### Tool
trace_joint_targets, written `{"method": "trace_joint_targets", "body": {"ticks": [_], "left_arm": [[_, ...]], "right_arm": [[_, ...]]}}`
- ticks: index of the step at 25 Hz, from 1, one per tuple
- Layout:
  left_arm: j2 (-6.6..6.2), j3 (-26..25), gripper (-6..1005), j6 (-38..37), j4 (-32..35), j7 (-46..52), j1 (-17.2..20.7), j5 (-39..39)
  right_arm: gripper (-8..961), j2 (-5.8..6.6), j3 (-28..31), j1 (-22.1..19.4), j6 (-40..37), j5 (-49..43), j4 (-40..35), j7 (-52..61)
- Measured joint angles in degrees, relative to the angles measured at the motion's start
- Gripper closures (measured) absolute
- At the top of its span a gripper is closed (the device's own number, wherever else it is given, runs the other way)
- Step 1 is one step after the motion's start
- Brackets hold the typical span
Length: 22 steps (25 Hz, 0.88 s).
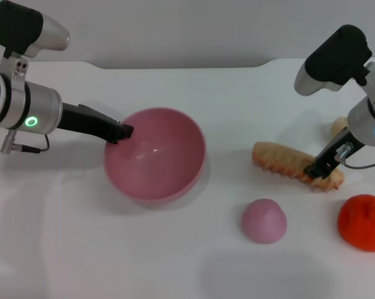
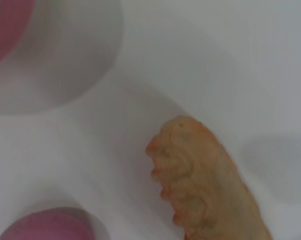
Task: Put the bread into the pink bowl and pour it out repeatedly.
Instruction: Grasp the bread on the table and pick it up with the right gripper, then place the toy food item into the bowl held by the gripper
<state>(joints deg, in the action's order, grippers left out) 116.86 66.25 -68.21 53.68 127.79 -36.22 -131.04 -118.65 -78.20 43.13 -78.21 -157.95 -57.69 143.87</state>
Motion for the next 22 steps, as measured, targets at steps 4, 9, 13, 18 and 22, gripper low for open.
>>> {"method": "trace_joint_targets", "body": {"ticks": [4,9,13,18,22], "left_arm": [[0.22,0.0,905,0.0,0.02,-0.37,-0.1,0.0],[0.28,0.0,904,0.01,0.02,-0.45,-0.26,0.0],[0.28,0.0,902,0.01,0.02,-0.46,-0.35,0.0],[0.18,0.0,901,0.0,0.02,-0.51,-0.35,0.0],[0.09,0.08,899,-0.06,0.02,-0.52,-0.39,-0.01]], "right_arm": [[768,0.0,-0.01,-0.07,0.0,0.0,-0.21,0.0],[804,-0.05,-0.01,-0.51,0.22,0.0,-1.57,0.0],[815,-0.14,-0.01,-1.34,0.78,0.01,-3.73,0.0],[821,-0.25,-0.01,-3.82,1.46,0.61,-10.79,0.59],[825,-0.58,-0.01,-6.53,3.53,3.46,-20.06,1.14]]}}
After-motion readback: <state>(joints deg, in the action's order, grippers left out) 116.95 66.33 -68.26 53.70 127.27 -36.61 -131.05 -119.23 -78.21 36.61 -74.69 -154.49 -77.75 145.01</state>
